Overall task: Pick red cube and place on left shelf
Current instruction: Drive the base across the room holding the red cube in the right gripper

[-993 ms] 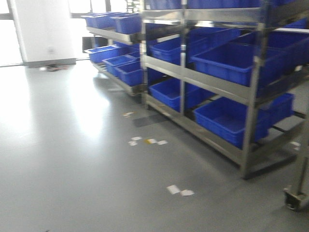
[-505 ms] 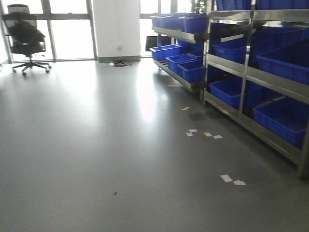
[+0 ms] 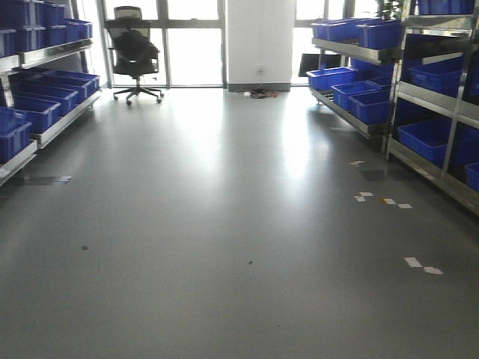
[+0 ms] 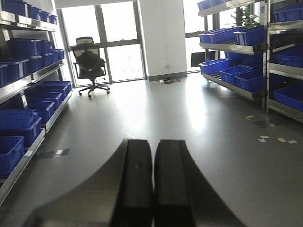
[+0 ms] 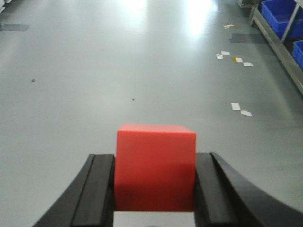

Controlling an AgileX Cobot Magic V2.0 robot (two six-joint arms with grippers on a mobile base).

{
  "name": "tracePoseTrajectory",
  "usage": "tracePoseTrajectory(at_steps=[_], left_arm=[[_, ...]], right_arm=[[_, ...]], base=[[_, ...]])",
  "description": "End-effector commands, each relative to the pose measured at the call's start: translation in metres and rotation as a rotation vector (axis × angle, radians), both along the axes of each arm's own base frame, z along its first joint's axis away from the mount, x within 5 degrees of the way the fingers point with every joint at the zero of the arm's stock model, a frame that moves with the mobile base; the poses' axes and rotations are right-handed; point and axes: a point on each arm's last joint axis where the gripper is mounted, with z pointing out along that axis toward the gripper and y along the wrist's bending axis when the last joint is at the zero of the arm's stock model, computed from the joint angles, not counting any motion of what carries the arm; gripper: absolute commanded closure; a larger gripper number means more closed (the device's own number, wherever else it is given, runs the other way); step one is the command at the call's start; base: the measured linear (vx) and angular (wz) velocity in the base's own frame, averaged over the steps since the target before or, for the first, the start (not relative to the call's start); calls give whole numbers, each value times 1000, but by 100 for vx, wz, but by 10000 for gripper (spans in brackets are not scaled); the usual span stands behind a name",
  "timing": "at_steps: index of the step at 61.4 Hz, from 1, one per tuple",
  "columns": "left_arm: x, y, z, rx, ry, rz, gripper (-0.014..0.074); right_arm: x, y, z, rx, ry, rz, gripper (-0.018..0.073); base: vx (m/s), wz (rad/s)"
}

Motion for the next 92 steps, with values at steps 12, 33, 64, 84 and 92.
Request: tracePoseTrajectory(at_steps=[12,33,64,84,92], left_arm=[[1,0,0,-7,-53,0,491],[1,0,0,-7,-53,0,491],[1,0,0,-7,-53,0,491],[1,0,0,-7,-53,0,491],[1,0,0,-7,-53,0,491]], right_arm=[[2,1,16,5,-111,13,503],[2,1,16,5,-111,13,503],[1,1,16,5,-112,12,503],[1,1,16,5,-112,12,503],[1,1,16,5,-112,12,503]], base=[[-28,34],[-9,17],[10,5],[27,24],[37,19]])
